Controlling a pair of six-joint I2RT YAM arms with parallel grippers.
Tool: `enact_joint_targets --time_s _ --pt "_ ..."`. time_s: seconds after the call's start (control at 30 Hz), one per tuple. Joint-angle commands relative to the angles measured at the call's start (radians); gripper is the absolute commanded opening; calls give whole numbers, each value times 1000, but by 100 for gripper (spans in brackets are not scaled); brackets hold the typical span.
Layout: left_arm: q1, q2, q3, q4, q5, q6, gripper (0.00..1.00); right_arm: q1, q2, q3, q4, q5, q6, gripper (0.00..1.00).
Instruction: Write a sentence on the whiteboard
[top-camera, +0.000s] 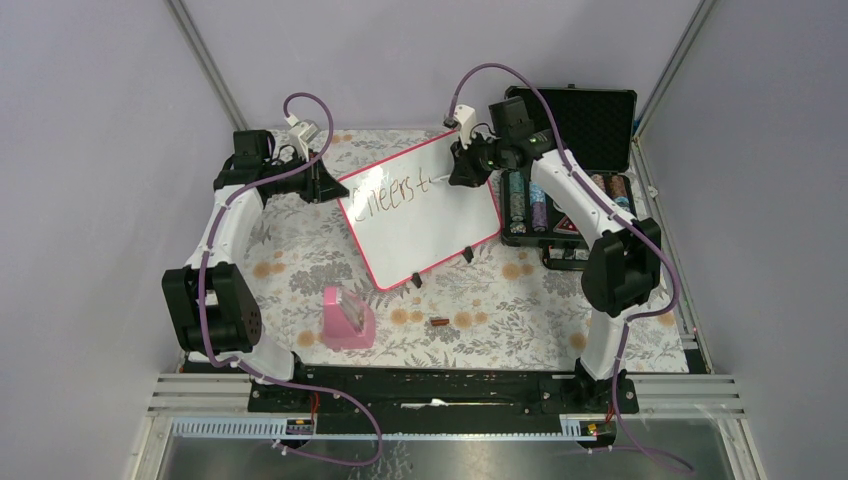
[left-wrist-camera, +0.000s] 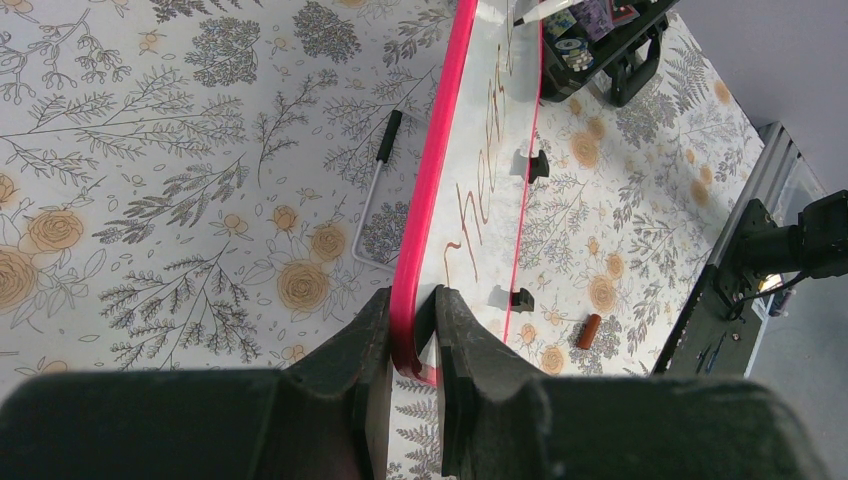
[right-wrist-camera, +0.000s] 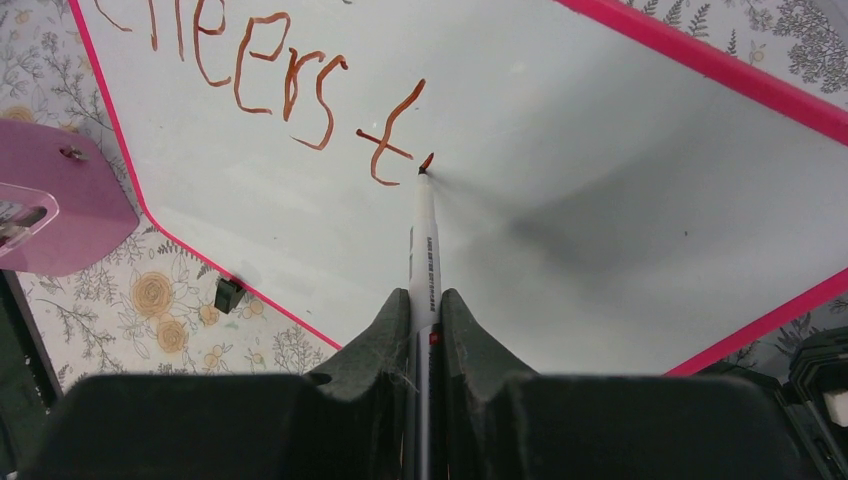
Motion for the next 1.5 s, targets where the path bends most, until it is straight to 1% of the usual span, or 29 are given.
enact_joint_targets --time_s 0.0,0.43,1.0,1.47 --pt "-23 2 25 7 -4 48 0 8 -35 -30 13 13 -19 0" --pt "-24 1 23 7 -5 47 0 -11 -60 -59 13 60 -45 0" --pt "-23 5 26 8 1 46 0 -30 -30 16 13 115 -53 0" --pt "-23 3 29 7 1 45 0 -29 4 74 -6 75 -33 0"
